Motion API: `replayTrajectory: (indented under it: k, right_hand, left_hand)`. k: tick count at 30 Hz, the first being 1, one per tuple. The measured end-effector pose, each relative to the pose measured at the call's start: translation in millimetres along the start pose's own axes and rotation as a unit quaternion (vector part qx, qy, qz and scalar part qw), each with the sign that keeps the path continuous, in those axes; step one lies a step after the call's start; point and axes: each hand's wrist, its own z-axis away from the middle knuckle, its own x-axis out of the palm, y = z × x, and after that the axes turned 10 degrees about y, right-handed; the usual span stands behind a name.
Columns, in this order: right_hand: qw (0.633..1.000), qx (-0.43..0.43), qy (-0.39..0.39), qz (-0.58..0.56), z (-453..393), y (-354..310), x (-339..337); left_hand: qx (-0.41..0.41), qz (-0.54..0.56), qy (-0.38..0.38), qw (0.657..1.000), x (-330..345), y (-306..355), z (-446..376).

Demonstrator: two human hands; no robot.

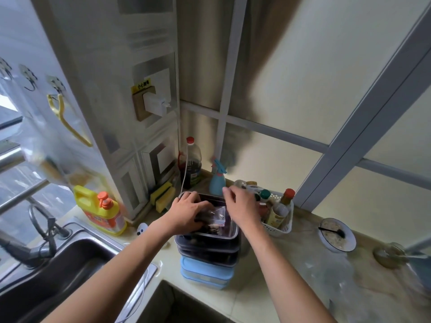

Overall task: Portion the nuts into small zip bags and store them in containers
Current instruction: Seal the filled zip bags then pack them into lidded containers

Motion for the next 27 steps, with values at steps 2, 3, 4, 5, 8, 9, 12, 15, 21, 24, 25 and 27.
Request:
replayTrajectory:
  k: [2,3,4,5,8,9,12,15,21,24,25,27]
  right_hand:
    - [0.995,0.052,0.078,-0.046,-6.4,14.7,-2.9]
    - [0.989,0.099,0.097,-0.052,-11.0,27.3,-1.7]
    - [0.983,0.151,0.096,-0.041,-13.7,43.7,2.1]
    - [0.977,0.199,0.071,-0.027,-15.3,62.9,8.3]
    - [0.951,0.294,-0.092,0.029,-4.8,125.1,31.9]
    - [0.937,0.314,-0.15,0.031,2.5,139.7,38.8]
    - [0.899,0.388,-0.204,-0.004,24.8,180.0,66.5]
    - [0.904,0.374,-0.205,-0.028,45.4,198.6,83.1]
    - [0.922,0.2,-0.308,0.125,47.1,235.1,133.9]
    - [0.914,0.131,-0.326,0.202,42.6,251.0,155.5]
    - [0.911,0.125,-0.336,0.202,41.1,221.6,131.6]
    - [0.908,0.127,-0.332,0.22,40.4,196.7,112.1]
  left_hand:
    - [-0.003,0.013,-0.001,1.0,1.0,-1.1,0.9]
    - [-0.007,0.018,-0.003,1.0,2.0,-0.8,1.7]
    - [-0.012,0.019,-0.004,1.0,2.8,-0.3,2.0]
    - [-0.016,0.018,-0.004,1.0,4.2,-0.2,2.8]
    - [-0.022,0.012,0.002,1.0,6.8,-2.1,5.6]
    - [-0.025,0.014,0.007,1.0,7.4,-2.9,6.7]
    - [-0.036,0.02,0.019,0.999,10.3,-4.4,9.9]
    - [-0.046,0.021,0.026,0.998,11.8,-3.1,10.3]
    - [-0.054,0.034,0.04,0.997,12.0,-1.8,13.7]
    - [-0.056,0.032,0.038,0.997,10.6,-0.6,15.1]
    - [-0.057,0.028,0.037,0.997,9.7,0.5,15.7]
    - [-0.061,0.019,0.035,0.997,9.5,3.1,17.1]
